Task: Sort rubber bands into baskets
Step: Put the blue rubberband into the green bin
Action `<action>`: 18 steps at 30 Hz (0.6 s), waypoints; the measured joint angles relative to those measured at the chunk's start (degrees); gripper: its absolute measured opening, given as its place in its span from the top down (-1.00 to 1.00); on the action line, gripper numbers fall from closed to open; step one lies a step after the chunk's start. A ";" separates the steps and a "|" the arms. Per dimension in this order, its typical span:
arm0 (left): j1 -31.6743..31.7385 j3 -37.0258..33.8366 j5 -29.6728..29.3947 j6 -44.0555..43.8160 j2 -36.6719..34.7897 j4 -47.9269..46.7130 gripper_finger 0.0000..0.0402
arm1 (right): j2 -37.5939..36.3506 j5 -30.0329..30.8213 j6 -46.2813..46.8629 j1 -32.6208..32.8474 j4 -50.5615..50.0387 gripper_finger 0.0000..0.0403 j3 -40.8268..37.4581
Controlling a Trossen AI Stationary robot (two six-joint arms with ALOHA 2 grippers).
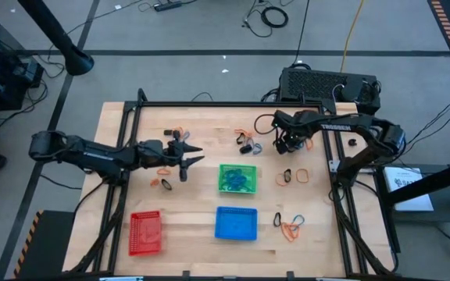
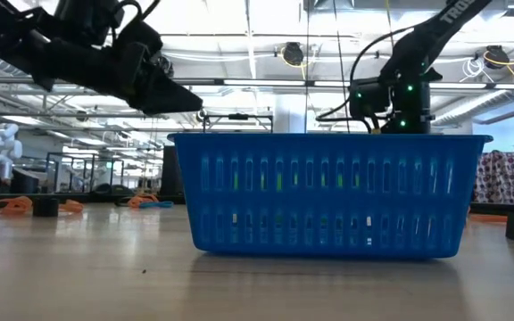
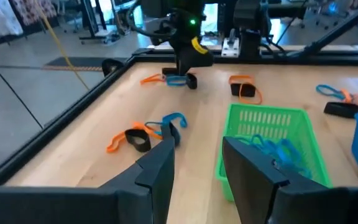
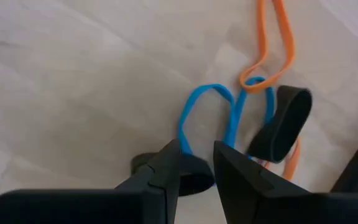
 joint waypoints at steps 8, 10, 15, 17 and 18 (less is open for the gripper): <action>0.00 0.37 0.19 0.42 3.47 4.21 0.28 | 0.66 -1.88 -1.90 -4.12 2.10 0.56 0.00; 0.00 0.37 0.19 0.42 3.47 4.13 0.28 | 0.61 -3.22 -2.31 -5.17 2.83 0.56 0.00; 0.00 0.37 0.19 0.42 3.34 3.96 0.28 | 0.61 -3.73 -3.06 -7.36 3.78 0.56 -0.30; 0.00 0.37 0.19 0.42 3.34 3.94 0.28 | 0.61 -4.55 -4.10 -8.08 4.94 0.56 -1.85; 0.00 0.37 0.19 0.42 3.34 3.92 0.28 | 0.61 -5.42 -4.51 -8.45 5.24 0.56 -2.76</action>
